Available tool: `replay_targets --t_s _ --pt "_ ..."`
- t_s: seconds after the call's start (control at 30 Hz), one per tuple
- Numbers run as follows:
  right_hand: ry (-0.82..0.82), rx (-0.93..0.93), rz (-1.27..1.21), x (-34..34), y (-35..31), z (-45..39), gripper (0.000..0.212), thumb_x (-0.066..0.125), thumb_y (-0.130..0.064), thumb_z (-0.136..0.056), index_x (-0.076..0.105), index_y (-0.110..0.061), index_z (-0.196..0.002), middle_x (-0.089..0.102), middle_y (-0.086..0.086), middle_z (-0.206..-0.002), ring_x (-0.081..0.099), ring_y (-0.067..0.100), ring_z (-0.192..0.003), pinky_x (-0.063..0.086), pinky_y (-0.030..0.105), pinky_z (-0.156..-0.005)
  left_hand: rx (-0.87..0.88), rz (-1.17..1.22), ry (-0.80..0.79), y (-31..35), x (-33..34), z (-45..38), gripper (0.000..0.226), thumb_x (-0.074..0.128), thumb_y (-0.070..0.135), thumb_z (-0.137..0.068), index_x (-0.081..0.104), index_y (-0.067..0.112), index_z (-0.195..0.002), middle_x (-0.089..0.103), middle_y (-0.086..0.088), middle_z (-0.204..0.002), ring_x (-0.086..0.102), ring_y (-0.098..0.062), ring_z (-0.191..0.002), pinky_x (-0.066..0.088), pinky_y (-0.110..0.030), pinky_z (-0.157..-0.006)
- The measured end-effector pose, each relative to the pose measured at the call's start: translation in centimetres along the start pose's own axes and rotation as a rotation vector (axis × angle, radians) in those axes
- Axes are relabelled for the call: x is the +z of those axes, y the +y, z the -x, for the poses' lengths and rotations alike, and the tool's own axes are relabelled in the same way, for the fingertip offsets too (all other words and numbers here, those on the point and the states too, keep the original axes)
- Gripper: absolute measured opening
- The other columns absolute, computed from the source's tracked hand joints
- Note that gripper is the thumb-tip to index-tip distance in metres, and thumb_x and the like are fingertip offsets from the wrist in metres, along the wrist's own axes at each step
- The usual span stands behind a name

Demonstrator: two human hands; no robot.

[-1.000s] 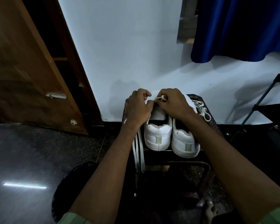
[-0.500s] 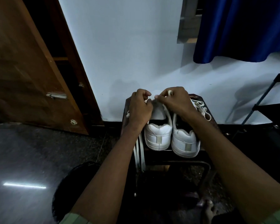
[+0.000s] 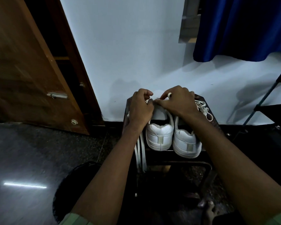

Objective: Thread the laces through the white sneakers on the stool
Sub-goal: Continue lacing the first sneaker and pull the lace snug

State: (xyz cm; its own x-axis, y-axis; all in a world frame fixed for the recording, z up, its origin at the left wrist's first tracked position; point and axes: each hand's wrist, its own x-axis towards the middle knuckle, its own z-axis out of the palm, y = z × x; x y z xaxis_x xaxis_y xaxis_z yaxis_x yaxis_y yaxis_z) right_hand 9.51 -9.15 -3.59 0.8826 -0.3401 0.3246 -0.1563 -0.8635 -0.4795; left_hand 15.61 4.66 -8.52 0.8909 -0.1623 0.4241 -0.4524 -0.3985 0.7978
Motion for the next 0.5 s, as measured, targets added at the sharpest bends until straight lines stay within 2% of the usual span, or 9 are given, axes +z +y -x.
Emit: replay_targets --t_s 0.1,0.17,0.23,0.3,0.33,0.4,0.47,0.5 --pt "0.081 -0.005 0.166 -0.5 -0.9 0.1 0.012 0.07 -0.029 -0.08 0.08 -0.024 -0.086 0.073 0.0 -0.086 0.064 0.03 -0.094 0.031 0.04 -0.089 0.012 -0.021 -0.014 -0.1 0.0 -0.1 0.024 0.063 0.003 -0.092 0.068 0.018 -0.11 0.066 -0.001 -0.112 0.059 -0.006 -0.096 0.042 -0.013 -0.083" --pt "0.08 0.004 0.207 -0.6 -0.8 -0.1 0.012 0.069 -0.025 -0.079 0.079 -0.024 -0.086 0.074 0.001 -0.089 0.064 0.031 -0.097 0.029 0.04 -0.089 0.022 -0.034 -0.017 -0.1 0.0 -0.2 0.023 0.063 0.003 -0.092 0.069 0.017 -0.109 0.066 -0.002 -0.111 0.058 -0.005 -0.094 0.038 -0.004 -0.078" --pt "0.055 0.015 0.135 -0.1 -0.3 -0.4 0.008 0.07 -0.026 -0.081 0.078 -0.027 -0.083 0.072 -0.004 -0.086 0.063 0.027 -0.101 0.032 0.041 -0.092 0.024 -0.035 -0.017 -0.2 0.0 -0.2 0.024 0.063 0.002 -0.091 0.07 0.017 -0.108 0.067 -0.002 -0.111 0.058 -0.005 -0.092 0.037 0.0 -0.077" --pt "-0.024 0.027 -0.172 0.0 0.0 -0.5 0.011 0.07 -0.03 -0.086 0.074 -0.032 -0.075 0.068 -0.012 -0.081 0.063 0.018 -0.096 0.044 0.041 -0.092 0.019 -0.037 -0.011 -0.2 0.0 -0.2 0.025 0.063 0.002 -0.091 0.071 0.019 -0.108 0.068 -0.001 -0.112 0.059 -0.004 -0.091 0.038 0.0 -0.077" --pt "-0.062 0.045 -0.423 -0.1 0.2 -0.6 0.015 0.069 -0.027 -0.09 0.072 -0.03 -0.076 0.067 -0.013 -0.079 0.063 0.014 -0.089 0.049 0.039 -0.086 0.02 -0.039 -0.01 -0.2 0.0 -0.3 0.026 0.063 0.002 -0.091 0.071 0.019 -0.108 0.068 -0.001 -0.112 0.059 -0.003 -0.091 0.038 0.0 -0.077" --pt "-0.088 0.123 -0.907 -1.1 0.7 -1.0 0.02 0.061 -0.013 -0.099 0.068 -0.022 -0.082 0.07 -0.007 -0.083 0.063 0.011 -0.08 0.047 0.032 -0.074 0.029 -0.049 -0.017 -0.3 0.0 -0.4 0.028 0.061 0.001 -0.09 0.072 0.02 -0.108 0.068 -0.001 -0.112 0.058 0.001 -0.088 0.038 0.0 -0.077" --pt "-0.112 0.185 -1.156 -2.4 1.1 -1.1 0.02 0.054 -0.008 -0.101 0.062 -0.017 -0.085 0.068 0.002 -0.076 0.063 0.02 -0.076 0.043 0.034 -0.07 0.041 -0.057 -0.025 -0.2 0.0 -0.4 0.029 0.059 0.001 -0.09 0.072 0.02 -0.107 0.067 -0.001 -0.111 0.056 0.003 -0.087 0.039 -0.002 -0.077" --pt "-0.122 0.198 -1.152 -2.9 1.3 -1.1 0.017 0.055 -0.008 -0.1 0.06 -0.016 -0.086 0.062 0.001 -0.068 0.059 0.02 -0.067 0.042 0.033 -0.066 0.049 -0.057 -0.028 -0.2 0.1 -0.4 0.028 0.059 0.001 -0.091 0.072 0.02 -0.107 0.067 -0.001 -0.111 0.057 0.002 -0.088 0.042 -0.006 -0.08"
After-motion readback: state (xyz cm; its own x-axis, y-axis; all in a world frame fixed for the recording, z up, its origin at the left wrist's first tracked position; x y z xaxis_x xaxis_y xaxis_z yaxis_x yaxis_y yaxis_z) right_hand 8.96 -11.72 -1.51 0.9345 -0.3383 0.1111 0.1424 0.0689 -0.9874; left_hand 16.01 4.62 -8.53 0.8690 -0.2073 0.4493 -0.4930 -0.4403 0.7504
